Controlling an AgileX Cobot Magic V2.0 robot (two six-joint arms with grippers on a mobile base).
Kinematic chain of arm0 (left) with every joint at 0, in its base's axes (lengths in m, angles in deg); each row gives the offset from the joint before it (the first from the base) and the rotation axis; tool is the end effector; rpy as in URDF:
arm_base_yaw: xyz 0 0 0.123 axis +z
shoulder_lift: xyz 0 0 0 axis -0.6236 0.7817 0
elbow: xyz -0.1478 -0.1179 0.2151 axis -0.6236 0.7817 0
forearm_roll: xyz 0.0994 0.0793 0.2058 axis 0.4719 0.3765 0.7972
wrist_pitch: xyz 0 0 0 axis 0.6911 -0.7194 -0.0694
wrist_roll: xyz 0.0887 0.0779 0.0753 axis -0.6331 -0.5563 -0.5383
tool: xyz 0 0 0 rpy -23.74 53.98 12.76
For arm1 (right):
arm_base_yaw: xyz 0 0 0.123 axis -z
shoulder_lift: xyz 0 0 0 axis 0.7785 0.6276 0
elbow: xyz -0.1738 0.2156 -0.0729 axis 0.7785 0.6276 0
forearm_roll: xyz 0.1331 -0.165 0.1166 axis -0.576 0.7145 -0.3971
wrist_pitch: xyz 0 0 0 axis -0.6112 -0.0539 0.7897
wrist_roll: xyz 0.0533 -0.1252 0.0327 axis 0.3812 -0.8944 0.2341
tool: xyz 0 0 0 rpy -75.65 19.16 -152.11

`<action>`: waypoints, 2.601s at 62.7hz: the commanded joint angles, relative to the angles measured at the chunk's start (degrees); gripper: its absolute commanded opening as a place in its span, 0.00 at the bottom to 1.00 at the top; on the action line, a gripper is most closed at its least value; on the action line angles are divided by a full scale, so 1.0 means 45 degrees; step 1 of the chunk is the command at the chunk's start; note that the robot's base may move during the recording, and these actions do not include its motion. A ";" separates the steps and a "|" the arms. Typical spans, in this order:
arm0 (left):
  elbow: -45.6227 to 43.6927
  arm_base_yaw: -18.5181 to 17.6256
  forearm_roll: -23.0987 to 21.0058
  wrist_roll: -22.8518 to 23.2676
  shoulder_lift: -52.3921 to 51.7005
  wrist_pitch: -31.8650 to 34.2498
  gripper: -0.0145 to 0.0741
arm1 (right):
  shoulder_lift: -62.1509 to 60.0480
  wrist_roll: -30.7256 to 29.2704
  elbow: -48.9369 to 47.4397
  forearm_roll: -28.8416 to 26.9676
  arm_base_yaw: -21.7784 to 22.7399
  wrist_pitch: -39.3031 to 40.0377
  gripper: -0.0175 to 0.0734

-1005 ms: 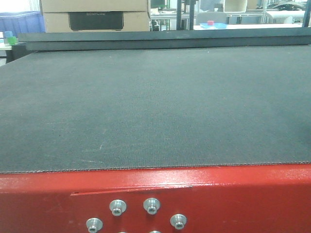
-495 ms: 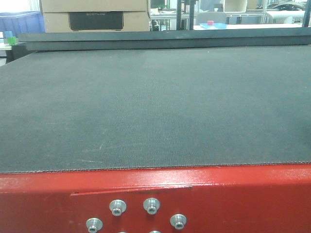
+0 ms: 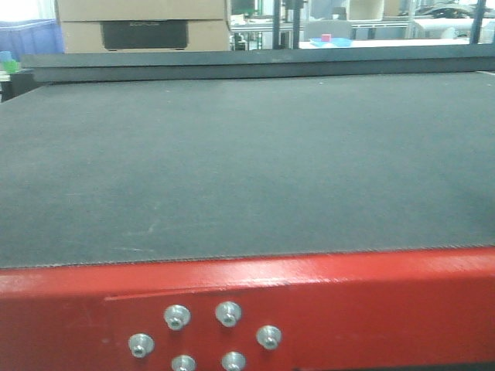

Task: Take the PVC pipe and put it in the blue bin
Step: 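Hold both arcs raised while the base starts moving, then drive the base past the red table toward the blue bin shelves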

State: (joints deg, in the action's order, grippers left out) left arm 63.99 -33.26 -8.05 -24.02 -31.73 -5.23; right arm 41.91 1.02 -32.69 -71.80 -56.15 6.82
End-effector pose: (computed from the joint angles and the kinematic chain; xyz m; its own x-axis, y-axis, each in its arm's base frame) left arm 0.0827 0.0061 0.3004 -0.0893 0.0209 -0.9958 -0.0792 0.9965 0.0281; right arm 0.1118 0.0157 0.3429 0.0643 -0.0420 -0.9970 -0.1258 0.9908 -0.0498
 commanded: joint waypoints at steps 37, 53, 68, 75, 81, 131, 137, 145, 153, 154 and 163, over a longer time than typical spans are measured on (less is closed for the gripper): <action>-0.0010 0.0054 -0.0028 0.0050 -0.0054 0.0198 0.04 | -0.0046 -0.0024 0.0014 0.0110 -0.0020 0.0417 0.02; -0.0010 0.0054 -0.0028 0.0050 -0.0054 0.0198 0.04 | -0.0046 -0.0024 0.0014 0.0110 -0.0020 0.0417 0.02; -0.0010 0.0054 -0.0028 0.0050 -0.0054 0.0198 0.04 | -0.0046 -0.0024 0.0014 0.0110 -0.0020 0.0417 0.02; -0.0010 0.0054 -0.0028 0.0050 -0.0054 0.0198 0.04 | -0.0046 -0.0024 0.0014 0.0110 -0.0020 0.0417 0.02; -0.0010 0.0054 -0.0028 0.0050 -0.0054 0.0198 0.04 | -0.0046 -0.0024 0.0014 0.0110 -0.0020 0.0417 0.02; -0.0010 0.0054 -0.0028 0.0050 -0.0054 0.0198 0.04 | -0.0046 -0.0024 0.0014 0.0110 -0.0020 0.0417 0.02; -0.0010 0.0054 -0.0028 0.0050 -0.0054 0.0198 0.04 | -0.0046 -0.0024 0.0014 0.0110 -0.0020 0.0417 0.02; -0.0010 0.0054 -0.0028 0.0050 -0.0054 0.0198 0.04 | -0.0046 -0.0024 0.0014 0.0110 -0.0020 0.0417 0.02; -0.0010 0.0054 -0.0028 0.0050 -0.0054 0.0198 0.04 | -0.0046 -0.0024 0.0014 0.0110 -0.0020 0.0417 0.02; -0.0010 0.0054 -0.0028 0.0050 -0.0054 0.0198 0.04 | -0.0046 -0.0024 0.0014 0.0110 -0.0020 0.0417 0.02; -0.0010 0.0054 -0.0028 0.0050 -0.0054 0.0198 0.04 | -0.0046 -0.0024 0.0014 0.0110 -0.0020 0.0417 0.02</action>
State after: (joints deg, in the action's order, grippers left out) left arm 63.99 -33.26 -7.96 -24.02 -31.73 -5.36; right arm 41.91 1.02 -32.61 -71.80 -56.15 6.82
